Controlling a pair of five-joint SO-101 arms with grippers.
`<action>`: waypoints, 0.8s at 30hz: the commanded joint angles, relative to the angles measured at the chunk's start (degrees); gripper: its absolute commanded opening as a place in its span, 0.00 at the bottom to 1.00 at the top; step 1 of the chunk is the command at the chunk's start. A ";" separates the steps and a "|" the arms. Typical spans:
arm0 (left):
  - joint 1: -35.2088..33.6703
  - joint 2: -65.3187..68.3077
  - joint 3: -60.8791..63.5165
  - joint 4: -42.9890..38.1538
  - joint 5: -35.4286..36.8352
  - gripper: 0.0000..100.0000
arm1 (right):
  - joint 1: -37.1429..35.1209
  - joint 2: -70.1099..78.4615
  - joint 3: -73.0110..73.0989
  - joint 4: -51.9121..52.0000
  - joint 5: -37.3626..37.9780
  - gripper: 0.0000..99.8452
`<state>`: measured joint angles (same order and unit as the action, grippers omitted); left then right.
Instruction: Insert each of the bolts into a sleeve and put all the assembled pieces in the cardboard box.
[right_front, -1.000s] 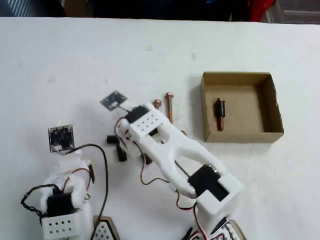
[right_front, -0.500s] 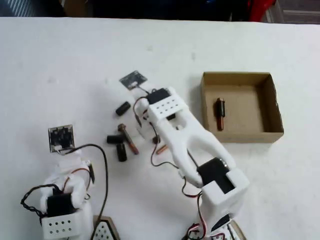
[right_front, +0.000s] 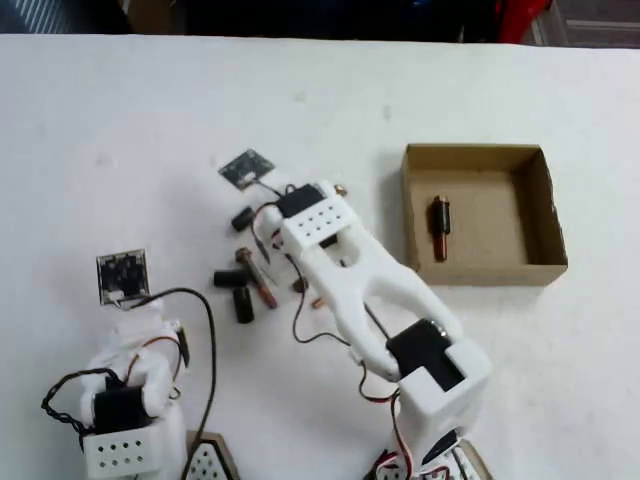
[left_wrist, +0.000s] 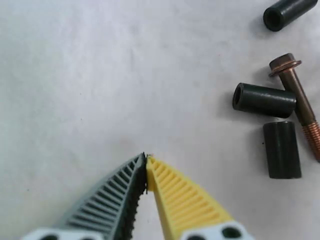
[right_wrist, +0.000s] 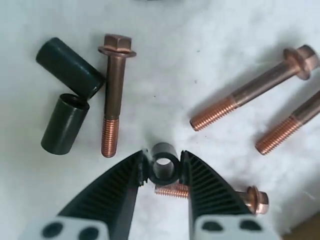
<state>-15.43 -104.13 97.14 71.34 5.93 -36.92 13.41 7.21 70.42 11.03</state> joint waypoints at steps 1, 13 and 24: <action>-0.57 -0.48 -0.18 0.44 -0.44 0.02 | -0.66 -0.57 -1.14 -1.01 0.70 0.08; -0.57 -0.48 -0.18 0.44 -0.44 0.02 | 0.48 3.21 -1.58 -5.41 3.87 0.15; -0.57 -0.48 -0.18 0.44 -0.44 0.02 | 0.75 1.10 -1.58 -3.82 4.40 0.15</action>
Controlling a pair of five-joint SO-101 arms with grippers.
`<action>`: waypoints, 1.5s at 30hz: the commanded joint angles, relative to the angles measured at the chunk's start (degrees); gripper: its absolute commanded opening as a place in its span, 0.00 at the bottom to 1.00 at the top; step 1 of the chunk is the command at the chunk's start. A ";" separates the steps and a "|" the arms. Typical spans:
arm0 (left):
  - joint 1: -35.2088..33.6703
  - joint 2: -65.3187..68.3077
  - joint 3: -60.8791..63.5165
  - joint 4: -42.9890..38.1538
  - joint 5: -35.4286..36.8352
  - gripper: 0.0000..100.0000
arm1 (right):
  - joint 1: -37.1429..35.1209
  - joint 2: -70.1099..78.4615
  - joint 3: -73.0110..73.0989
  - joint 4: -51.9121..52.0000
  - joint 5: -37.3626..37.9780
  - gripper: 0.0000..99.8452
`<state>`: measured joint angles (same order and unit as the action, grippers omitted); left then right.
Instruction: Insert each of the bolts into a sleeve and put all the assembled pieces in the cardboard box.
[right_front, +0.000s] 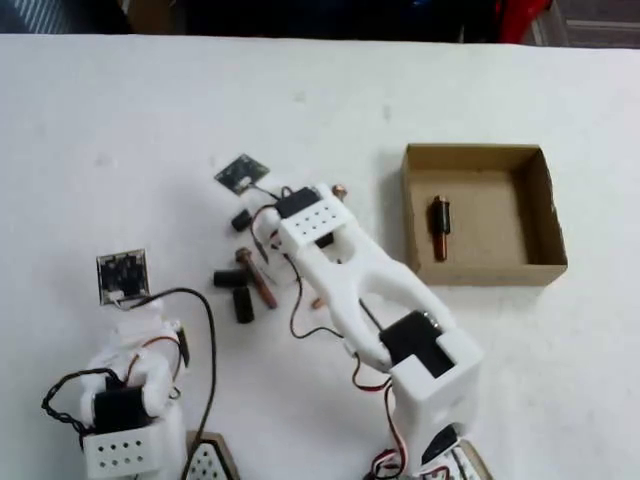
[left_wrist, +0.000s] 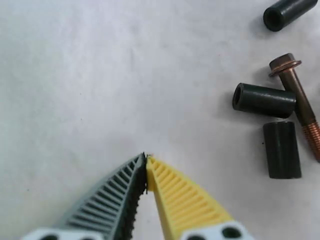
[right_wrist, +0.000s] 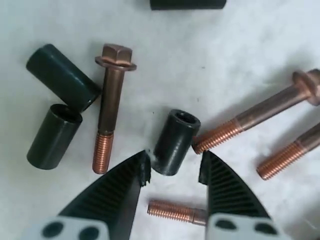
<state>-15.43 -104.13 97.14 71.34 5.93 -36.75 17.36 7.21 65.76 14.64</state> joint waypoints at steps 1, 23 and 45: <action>-0.57 -0.48 -0.18 0.44 -0.44 0.02 | 0.48 -3.47 -1.58 1.45 0.79 0.15; -0.57 -0.48 -0.18 0.44 -0.44 0.02 | 0.22 0.66 -1.23 -5.14 0.79 0.15; -0.57 -0.48 -0.18 0.35 -0.44 0.02 | -1.63 12.00 -5.10 -4.79 0.70 0.07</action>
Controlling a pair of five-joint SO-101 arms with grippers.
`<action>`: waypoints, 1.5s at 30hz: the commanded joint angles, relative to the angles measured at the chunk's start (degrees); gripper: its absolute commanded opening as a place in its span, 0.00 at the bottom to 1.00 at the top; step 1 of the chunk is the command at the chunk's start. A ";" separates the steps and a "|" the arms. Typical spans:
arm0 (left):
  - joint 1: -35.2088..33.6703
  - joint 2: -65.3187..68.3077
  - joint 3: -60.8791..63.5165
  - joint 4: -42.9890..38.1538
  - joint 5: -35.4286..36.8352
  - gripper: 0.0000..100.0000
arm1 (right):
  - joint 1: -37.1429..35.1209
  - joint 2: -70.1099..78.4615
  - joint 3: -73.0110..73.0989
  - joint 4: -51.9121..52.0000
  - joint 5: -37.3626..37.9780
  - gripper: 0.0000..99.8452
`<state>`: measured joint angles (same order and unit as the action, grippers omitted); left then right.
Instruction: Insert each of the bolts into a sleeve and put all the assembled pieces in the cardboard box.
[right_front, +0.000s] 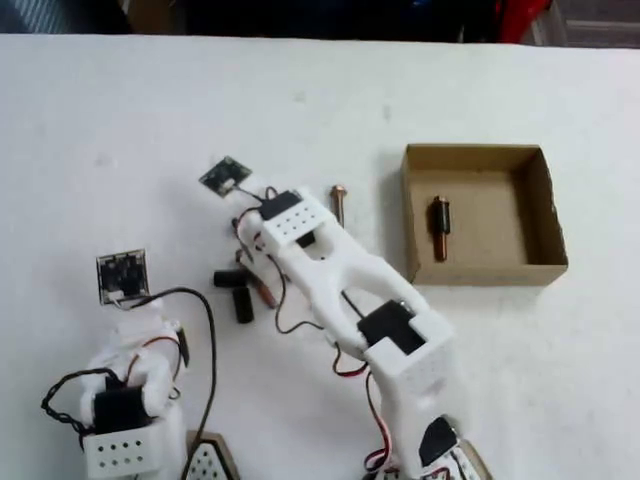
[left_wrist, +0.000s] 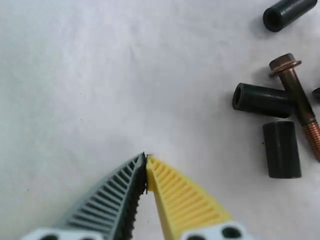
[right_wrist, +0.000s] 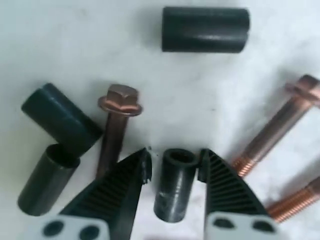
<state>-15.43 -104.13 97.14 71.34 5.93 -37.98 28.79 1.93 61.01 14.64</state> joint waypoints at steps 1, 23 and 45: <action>-0.57 -0.48 -0.18 0.35 -0.44 0.02 | -0.22 0.57 0.26 0.31 0.70 0.07; -0.57 -0.48 -0.18 0.26 -0.44 0.02 | -0.04 -7.69 -0.09 8.22 0.35 0.03; -0.57 -0.48 -0.18 0.44 -4.31 0.02 | 2.86 -55.87 0.53 28.18 0.70 0.03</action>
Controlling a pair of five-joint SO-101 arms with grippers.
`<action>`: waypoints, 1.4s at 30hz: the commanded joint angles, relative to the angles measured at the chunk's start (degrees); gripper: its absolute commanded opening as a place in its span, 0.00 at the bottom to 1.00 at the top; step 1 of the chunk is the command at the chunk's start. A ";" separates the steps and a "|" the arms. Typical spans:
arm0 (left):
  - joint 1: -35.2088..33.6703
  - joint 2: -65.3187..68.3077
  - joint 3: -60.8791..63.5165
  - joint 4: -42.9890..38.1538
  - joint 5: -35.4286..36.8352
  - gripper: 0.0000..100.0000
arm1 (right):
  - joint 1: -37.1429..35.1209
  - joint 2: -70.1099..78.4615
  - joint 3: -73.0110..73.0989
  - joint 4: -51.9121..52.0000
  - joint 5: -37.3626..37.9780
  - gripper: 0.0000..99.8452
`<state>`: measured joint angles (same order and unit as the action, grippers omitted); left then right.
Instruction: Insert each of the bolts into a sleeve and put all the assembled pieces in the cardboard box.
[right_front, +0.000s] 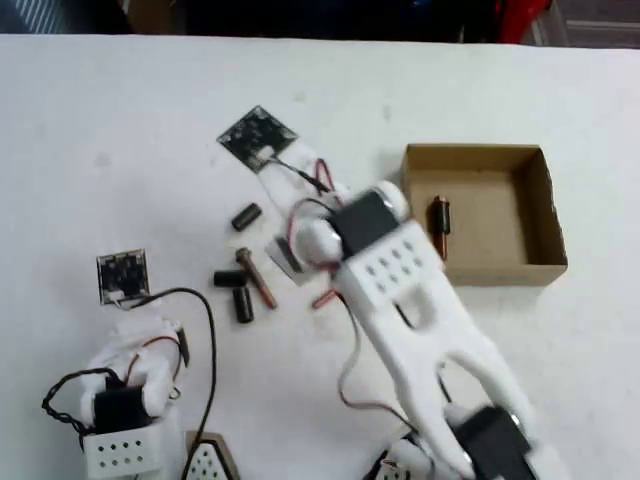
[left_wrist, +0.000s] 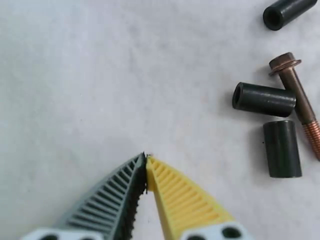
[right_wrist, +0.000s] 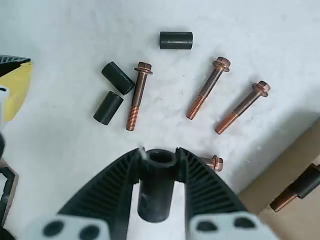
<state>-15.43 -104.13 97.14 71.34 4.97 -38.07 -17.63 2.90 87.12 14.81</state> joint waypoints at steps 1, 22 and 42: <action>-0.57 -0.48 -0.18 0.44 -5.19 0.02 | 4.35 -11.21 0.00 2.24 0.44 0.03; -0.40 -0.48 -0.18 0.09 -10.02 0.02 | 17.63 -46.55 42.81 -23.69 0.09 0.03; -0.22 -0.48 -0.18 -0.79 -15.74 0.02 | 20.18 -68.70 66.29 -37.93 0.09 0.03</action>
<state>-15.43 -104.13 97.14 71.34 -10.07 -18.11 -80.92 67.78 50.73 14.81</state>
